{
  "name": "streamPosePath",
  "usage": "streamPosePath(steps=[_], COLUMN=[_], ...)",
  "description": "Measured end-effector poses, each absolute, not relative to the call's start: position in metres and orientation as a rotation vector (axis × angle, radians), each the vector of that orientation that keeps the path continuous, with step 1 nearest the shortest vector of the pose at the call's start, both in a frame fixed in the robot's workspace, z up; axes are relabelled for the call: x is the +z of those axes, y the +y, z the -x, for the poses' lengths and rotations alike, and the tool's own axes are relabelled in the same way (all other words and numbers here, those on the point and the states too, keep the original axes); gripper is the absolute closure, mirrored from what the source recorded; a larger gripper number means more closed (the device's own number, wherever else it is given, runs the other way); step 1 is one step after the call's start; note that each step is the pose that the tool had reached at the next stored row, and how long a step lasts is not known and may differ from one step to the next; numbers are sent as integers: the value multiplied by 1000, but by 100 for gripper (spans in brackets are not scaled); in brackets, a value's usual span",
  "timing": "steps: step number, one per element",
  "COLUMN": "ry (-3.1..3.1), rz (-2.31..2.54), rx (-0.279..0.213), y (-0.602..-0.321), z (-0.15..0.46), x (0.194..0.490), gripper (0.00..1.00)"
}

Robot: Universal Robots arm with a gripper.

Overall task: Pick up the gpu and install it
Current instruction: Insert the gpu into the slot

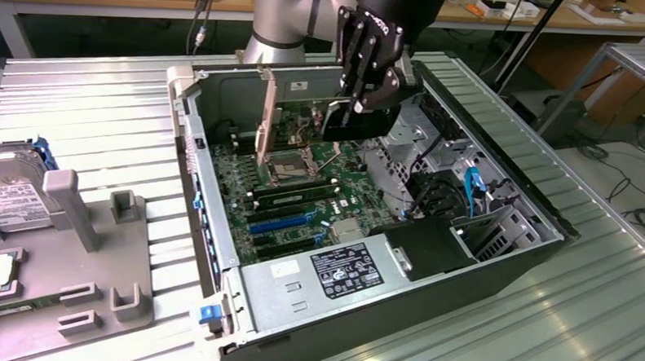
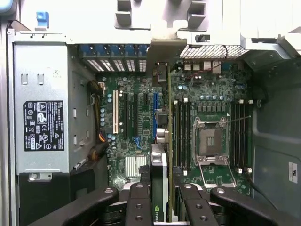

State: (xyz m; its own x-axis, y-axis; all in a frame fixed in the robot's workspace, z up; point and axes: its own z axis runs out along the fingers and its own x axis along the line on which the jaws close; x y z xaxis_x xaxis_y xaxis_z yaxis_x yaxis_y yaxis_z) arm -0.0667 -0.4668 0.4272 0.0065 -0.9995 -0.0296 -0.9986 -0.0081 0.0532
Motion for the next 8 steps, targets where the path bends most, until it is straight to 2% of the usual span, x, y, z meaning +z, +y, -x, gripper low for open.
streamPosePath(steps=[8], ry=[-2168], rz=[-2247], rx=[-91], y=[-467], z=[67], x=[427], gripper=[73])
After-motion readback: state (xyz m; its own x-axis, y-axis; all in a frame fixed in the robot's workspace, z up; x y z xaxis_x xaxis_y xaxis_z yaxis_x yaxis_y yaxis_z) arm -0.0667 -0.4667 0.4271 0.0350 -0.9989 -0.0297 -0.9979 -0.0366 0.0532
